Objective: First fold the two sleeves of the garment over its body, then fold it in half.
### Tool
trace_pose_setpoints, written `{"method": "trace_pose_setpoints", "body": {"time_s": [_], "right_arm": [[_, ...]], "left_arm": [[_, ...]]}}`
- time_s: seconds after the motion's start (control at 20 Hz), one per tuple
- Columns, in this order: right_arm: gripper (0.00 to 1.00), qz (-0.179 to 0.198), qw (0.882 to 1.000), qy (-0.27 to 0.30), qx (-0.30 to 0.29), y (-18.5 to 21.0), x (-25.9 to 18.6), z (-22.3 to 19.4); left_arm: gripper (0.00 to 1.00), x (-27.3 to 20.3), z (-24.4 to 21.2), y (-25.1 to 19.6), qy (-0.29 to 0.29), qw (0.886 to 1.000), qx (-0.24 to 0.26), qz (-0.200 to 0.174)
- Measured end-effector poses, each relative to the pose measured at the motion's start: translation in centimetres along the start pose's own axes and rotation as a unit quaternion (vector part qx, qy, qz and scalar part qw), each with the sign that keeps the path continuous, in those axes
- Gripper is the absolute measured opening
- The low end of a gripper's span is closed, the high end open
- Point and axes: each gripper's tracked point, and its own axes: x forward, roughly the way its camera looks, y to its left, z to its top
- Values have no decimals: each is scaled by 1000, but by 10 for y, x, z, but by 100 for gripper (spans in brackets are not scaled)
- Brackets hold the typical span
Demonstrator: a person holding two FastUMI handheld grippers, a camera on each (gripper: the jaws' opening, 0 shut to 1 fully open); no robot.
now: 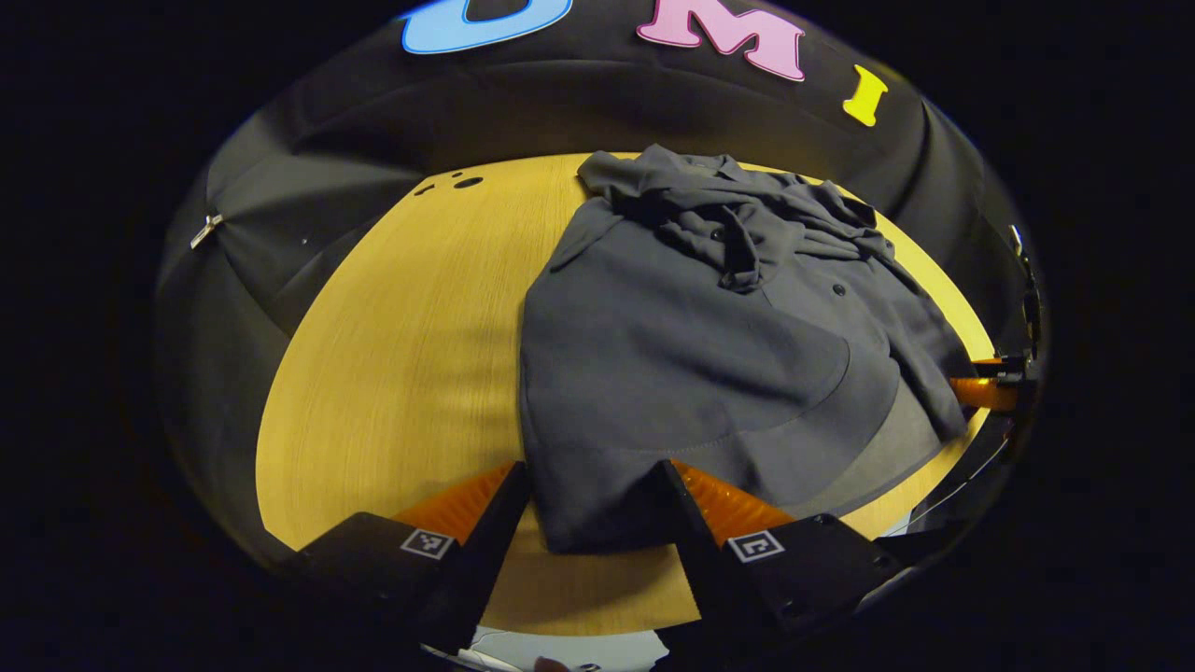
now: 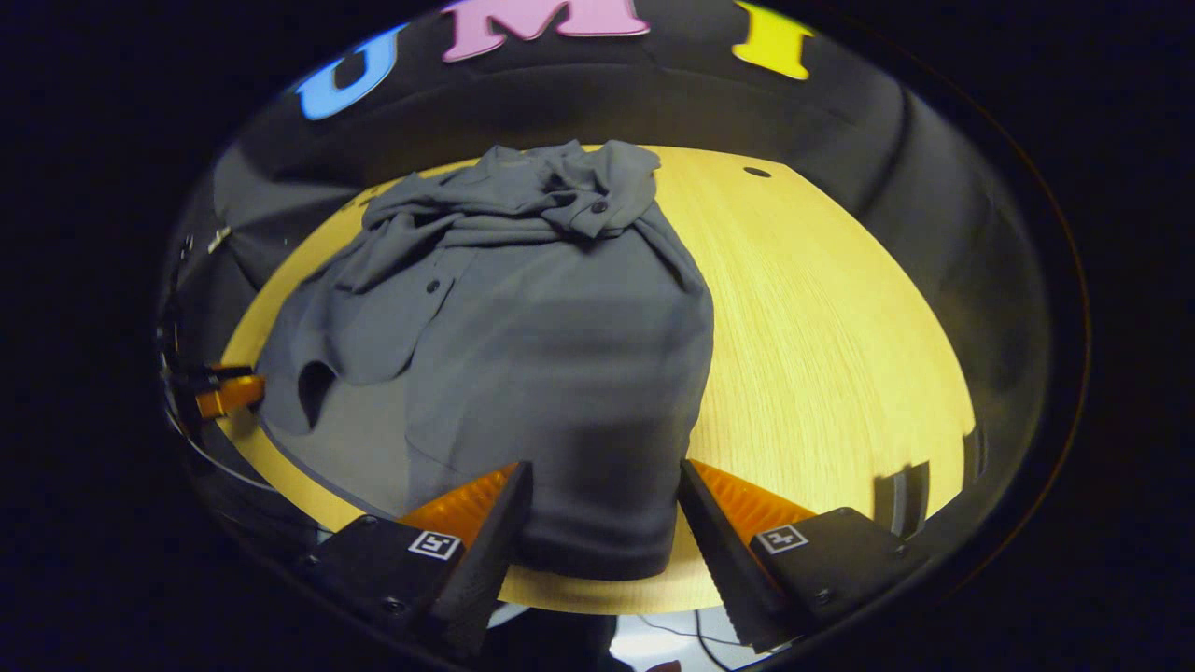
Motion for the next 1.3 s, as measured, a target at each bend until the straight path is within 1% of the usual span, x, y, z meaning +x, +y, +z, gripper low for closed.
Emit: {"method": "trace_pose_setpoints", "body": {"time_s": [0.05, 0.1, 0.15, 0.2, 0.3, 0.35, 0.4, 0.45, 0.5, 0.55, 0.65, 0.7, 0.8, 0.9, 1.0, 1.1, 1.3], "right_arm": [[98, 1, 1000, 2, -3, 4, 2, 1], [86, 3, 1000, 0, 1, 10, 5, 2], [83, 16, 1000, -5, -4, 19, 7, 5], [59, 39, 999, -9, -19, 32, 11, 9], [13, 47, 998, 1, -29, 34, 11, 11], [2, 53, 998, 8, -22, 34, 10, 7], [7, 60, 998, 14, -14, 33, 7, 4], [5, 61, 998, 16, -10, 29, 4, 1], [6, 61, 998, 19, -6, 20, -3, -3], [5, 68, 997, 19, 4, 16, -13, -7], [6, 94, 995, 20, 33, 20, -35, -20], [5, 104, 993, 23, 42, 19, -46, -21], [5, 113, 992, 19, 49, 16, -63, -16], [6, 126, 991, -7, 54, 21, -71, 10], [6, 131, 989, -39, 54, 23, -78, 41], [6, 138, 985, -78, 62, 25, -91, 78], [5, 137, 977, -142, 81, 19, -100, 152]], "left_arm": [[92, -1, 2, -3, 2, 1000, -3, -2], [84, 1, 1, -11, 3, 1000, 9, -11], [66, -1, 4, -21, 8, 999, 31, -33], [47, 2, 5, -28, 9, 998, 48, -40], [10, 6, 7, -30, 20, 998, 56, -30], [8, 2, 4, -30, 30, 998, 50, -26], [6, -3, -1, -32, 41, 998, 39, -28], [6, -7, -6, -36, 48, 998, 29, -36], [6, -13, -9, -38, 54, 997, 18, -45], [6, -20, -14, -39, 57, 997, 10, -55], [6, -35, -19, -35, 62, 996, 0, -61], [6, -43, -13, -34, 64, 996, -5, -64], [6, -41, -5, -40, 59, 995, -13, -75], [5, -53, 13, -46, 40, 995, -22, -91], [6, -68, 34, -51, 21, 992, -45, -113], [5, -79, 73, -49, -10, 990, -70, -126], [5, -84, 152, -35, -75, 983, -111, -128]]}}
